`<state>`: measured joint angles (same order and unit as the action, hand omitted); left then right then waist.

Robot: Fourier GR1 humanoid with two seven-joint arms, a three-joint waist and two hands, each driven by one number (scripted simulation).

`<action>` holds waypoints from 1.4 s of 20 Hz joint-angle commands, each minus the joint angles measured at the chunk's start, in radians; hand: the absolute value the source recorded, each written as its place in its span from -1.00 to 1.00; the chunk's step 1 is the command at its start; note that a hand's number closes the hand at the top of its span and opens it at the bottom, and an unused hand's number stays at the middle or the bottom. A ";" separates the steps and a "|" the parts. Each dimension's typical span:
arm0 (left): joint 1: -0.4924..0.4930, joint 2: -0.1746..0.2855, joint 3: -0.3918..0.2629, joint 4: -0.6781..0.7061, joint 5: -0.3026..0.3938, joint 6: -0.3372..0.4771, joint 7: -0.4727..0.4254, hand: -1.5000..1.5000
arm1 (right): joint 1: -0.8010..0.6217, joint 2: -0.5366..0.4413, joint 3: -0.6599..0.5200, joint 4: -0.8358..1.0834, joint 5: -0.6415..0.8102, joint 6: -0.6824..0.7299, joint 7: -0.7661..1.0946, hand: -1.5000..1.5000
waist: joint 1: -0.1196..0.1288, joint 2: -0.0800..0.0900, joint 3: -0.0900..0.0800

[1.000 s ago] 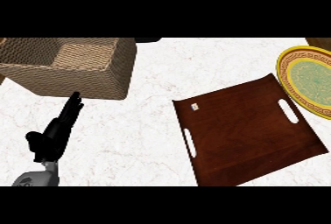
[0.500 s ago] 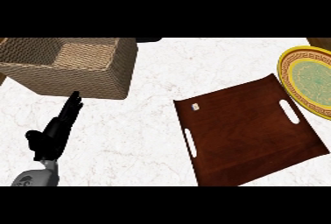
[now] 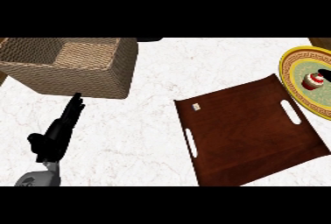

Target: Pick the cupcake from the tray and place it in the plate

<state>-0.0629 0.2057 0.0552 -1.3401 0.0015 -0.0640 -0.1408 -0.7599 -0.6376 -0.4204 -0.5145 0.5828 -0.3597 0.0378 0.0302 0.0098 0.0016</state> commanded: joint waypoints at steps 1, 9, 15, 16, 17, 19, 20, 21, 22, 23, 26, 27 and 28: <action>-0.020 -0.007 0.009 0.029 -0.004 0.004 -0.007 0.00 | -0.073 -0.001 -0.035 0.123 -0.023 -0.034 -0.003 -1.00 | -0.004 0.000 0.000; -0.009 0.033 0.039 -0.010 0.026 -0.030 0.024 0.00 | 0.004 0.014 -0.271 0.076 -0.276 -0.105 -0.279 -1.00 | -0.011 -0.001 0.002; 0.028 0.004 0.033 0.018 -0.001 -0.004 -0.042 0.00 | 0.137 -0.069 -0.423 0.088 -0.463 0.125 -0.408 -1.00 | -0.028 -0.005 0.001; 0.002 0.010 0.043 0.038 0.006 -0.003 -0.010 0.00 | 0.191 -0.072 -0.434 0.052 -0.489 0.182 -0.420 -1.00 | -0.046 -0.010 0.000; 0.013 0.033 0.059 0.022 0.019 -0.025 -0.028 0.00 | 0.197 -0.109 -0.460 0.075 -0.510 0.196 -0.448 -1.00 | -0.033 -0.007 0.000; -0.005 0.036 0.051 0.010 0.017 -0.039 0.008 0.00 | 0.241 -0.121 -0.447 0.098 -0.517 0.227 -0.489 -1.00 | -0.026 -0.006 0.000; 0.018 -0.013 0.011 -0.109 0.009 0.017 0.107 0.00 | 0.317 -0.150 -0.479 0.097 -0.540 0.322 -0.527 -1.00 | -0.032 -0.010 0.002; 0.018 -0.008 0.009 -0.054 -0.003 -0.001 0.044 0.00 | 0.343 -0.165 -0.479 0.097 -0.549 0.348 -0.539 -1.00 | -0.035 -0.009 0.000; 0.039 -0.042 -0.008 -0.016 -0.038 0.033 -0.011 0.00 | 0.368 -0.122 -0.479 0.118 -0.554 0.342 -0.598 -1.00 | -0.031 -0.007 0.000; -0.017 0.027 0.053 -0.011 0.033 -0.038 0.039 0.00 | 0.402 -0.183 -0.496 0.142 -0.561 0.396 -0.617 -1.00 | -0.032 -0.005 0.001; 0.027 0.004 0.041 -0.038 0.001 -0.003 0.026 0.00 | 0.441 -0.166 -0.466 0.161 -0.565 0.451 -0.689 -1.00 | -0.025 -0.007 0.001; 0.022 -0.001 0.011 -0.136 0.010 -0.008 0.132 0.00 | 0.427 -0.225 -0.468 0.203 -0.557 0.469 -0.681 -1.00 | -0.015 -0.005 0.003; 0.032 -0.002 0.033 -0.034 0.017 -0.031 0.025 0.00 | 0.488 -0.183 -0.472 0.184 -0.576 0.503 -0.735 -1.00 | -0.027 -0.007 0.001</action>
<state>-0.0471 0.2120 0.0869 -1.3896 0.0122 -0.0799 -0.0925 -0.3592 -0.8089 -0.8867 -0.3616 0.0303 0.0522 -0.5994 0.0043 0.0030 0.0025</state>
